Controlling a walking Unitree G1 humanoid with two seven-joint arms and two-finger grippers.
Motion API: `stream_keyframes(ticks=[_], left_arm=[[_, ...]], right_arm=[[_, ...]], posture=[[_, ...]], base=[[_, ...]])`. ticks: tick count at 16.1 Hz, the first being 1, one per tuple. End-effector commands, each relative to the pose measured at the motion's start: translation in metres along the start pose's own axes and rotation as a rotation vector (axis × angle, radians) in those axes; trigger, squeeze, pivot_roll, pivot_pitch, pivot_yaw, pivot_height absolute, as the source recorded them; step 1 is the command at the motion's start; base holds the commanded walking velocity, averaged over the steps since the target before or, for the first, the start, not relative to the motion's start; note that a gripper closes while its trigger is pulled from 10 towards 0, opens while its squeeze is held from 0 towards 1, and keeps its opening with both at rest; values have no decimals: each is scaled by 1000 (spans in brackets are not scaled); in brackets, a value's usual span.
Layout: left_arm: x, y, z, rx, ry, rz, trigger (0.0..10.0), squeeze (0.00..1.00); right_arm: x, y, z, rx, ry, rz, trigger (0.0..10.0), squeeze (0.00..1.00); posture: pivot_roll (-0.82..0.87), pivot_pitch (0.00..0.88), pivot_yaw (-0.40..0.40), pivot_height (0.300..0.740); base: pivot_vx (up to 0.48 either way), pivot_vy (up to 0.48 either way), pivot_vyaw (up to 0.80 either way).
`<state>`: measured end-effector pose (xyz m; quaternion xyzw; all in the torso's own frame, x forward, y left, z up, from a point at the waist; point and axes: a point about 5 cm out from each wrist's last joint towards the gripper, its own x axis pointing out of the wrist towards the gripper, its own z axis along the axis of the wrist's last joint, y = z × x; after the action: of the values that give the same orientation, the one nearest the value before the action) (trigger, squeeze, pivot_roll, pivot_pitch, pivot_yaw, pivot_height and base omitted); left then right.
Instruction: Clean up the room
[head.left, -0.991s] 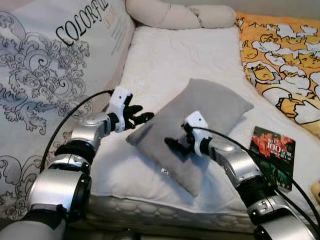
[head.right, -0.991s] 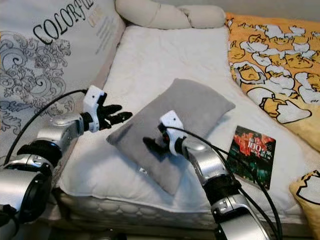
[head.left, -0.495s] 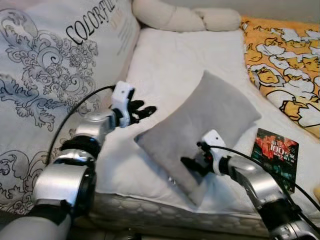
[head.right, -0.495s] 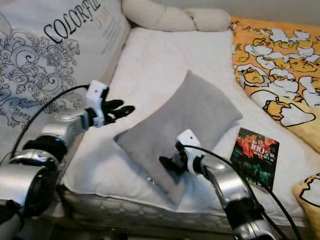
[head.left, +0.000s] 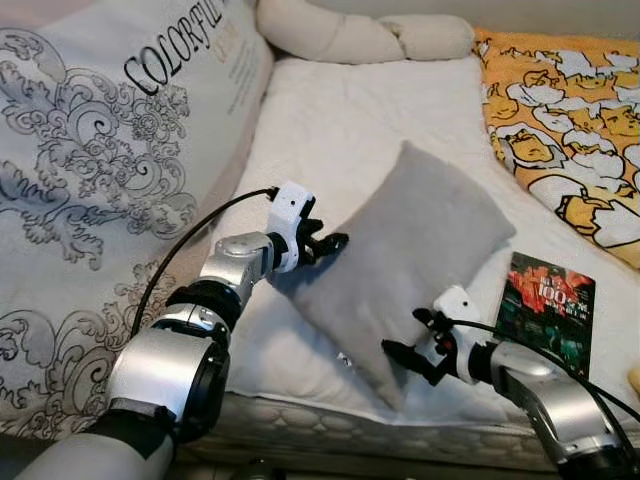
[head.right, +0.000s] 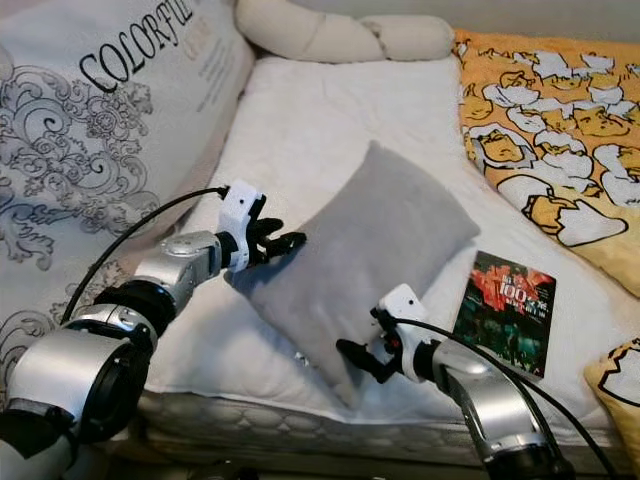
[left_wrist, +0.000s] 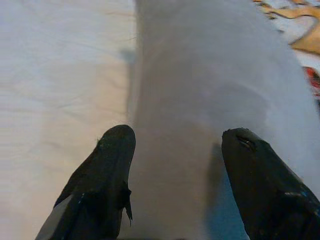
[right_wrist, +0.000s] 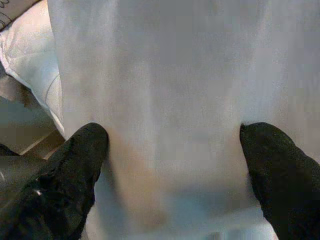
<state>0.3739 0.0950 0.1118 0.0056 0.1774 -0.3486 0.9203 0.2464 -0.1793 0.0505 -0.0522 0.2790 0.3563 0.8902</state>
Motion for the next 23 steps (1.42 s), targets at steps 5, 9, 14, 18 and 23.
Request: stream_keyframes(ticks=[5, 9, 14, 18, 23], left_arm=[[-4, 8, -17, -4, 47, 133, 10000, 0], [-12, 22, -2, -93, -79, 194, 10000, 0], [-32, 39, 14, -55, -158, 72, 10000, 0], [-42, 42, 9, 43, -101, -14, 10000, 0], [-49, 39, 4, 128, -47, -124, 10000, 0]], right_arm=[[-10, 5, -8, 25, 20, 12, 10000, 0], [-13, 2, 45, 23, -255, -15, 10000, 0], [20, -7, 114, -84, -348, -48, 10000, 0], [67, -13, 109, -142, -147, -111, 10000, 0], [83, -15, 88, -162, 42, -24, 10000, 0]], posture=[[-152, 27, 88, 740], [-157, 24, 93, 740], [-124, 22, 72, 740], [-104, 28, 62, 740], [-84, 32, 43, 740]], base=[[0, 0, 0], [0, 0, 0], [0, 0, 0], [0, 0, 0], [0, 0, 0]])
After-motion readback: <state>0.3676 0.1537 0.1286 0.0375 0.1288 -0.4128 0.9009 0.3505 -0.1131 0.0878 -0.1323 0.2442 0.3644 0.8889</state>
